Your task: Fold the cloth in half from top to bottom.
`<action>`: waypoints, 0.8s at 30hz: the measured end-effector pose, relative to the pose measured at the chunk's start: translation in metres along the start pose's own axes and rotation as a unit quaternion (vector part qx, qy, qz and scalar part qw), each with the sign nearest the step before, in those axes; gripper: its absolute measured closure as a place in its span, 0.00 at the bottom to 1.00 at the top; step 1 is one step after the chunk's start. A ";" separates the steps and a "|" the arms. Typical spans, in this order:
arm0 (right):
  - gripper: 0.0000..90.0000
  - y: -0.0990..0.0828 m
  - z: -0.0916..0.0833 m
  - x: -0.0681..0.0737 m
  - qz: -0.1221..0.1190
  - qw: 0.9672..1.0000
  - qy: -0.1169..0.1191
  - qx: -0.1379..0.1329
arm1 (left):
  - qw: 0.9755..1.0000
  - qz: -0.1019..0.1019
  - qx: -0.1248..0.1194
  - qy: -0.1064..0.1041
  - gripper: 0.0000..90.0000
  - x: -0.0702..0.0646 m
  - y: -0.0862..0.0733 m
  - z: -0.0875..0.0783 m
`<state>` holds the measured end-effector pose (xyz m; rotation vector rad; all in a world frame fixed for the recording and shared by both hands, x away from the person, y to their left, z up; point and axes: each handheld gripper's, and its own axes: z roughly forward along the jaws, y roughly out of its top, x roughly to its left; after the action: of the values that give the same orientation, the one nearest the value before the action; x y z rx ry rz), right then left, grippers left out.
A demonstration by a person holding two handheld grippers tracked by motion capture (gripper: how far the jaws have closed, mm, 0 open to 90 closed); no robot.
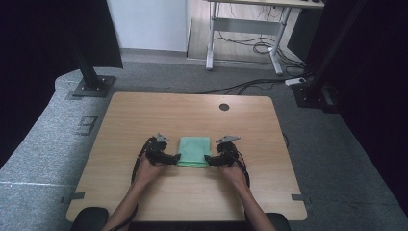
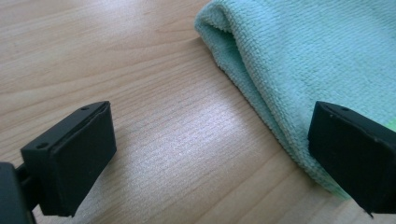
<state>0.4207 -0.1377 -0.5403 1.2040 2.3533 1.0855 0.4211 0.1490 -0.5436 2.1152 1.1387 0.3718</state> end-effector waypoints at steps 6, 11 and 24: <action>0.16 0.003 -0.009 0.001 -0.003 1.000 0.005 -0.008 | 1.000 0.008 -0.012 -0.003 0.02 -0.004 0.002 -0.012; 0.15 0.002 -0.015 0.002 -0.009 1.000 0.005 -0.010 | 1.000 0.014 -0.016 -0.009 0.02 -0.007 -0.001 -0.021; 0.06 -0.011 -0.031 0.000 -0.016 1.000 0.024 0.010 | 0.999 0.041 -0.015 -0.023 0.00 -0.010 -0.014 -0.042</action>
<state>0.3977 -0.1566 -0.5274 1.1553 2.4156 1.0945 0.3841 0.1642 -0.5228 2.1372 1.0179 0.3745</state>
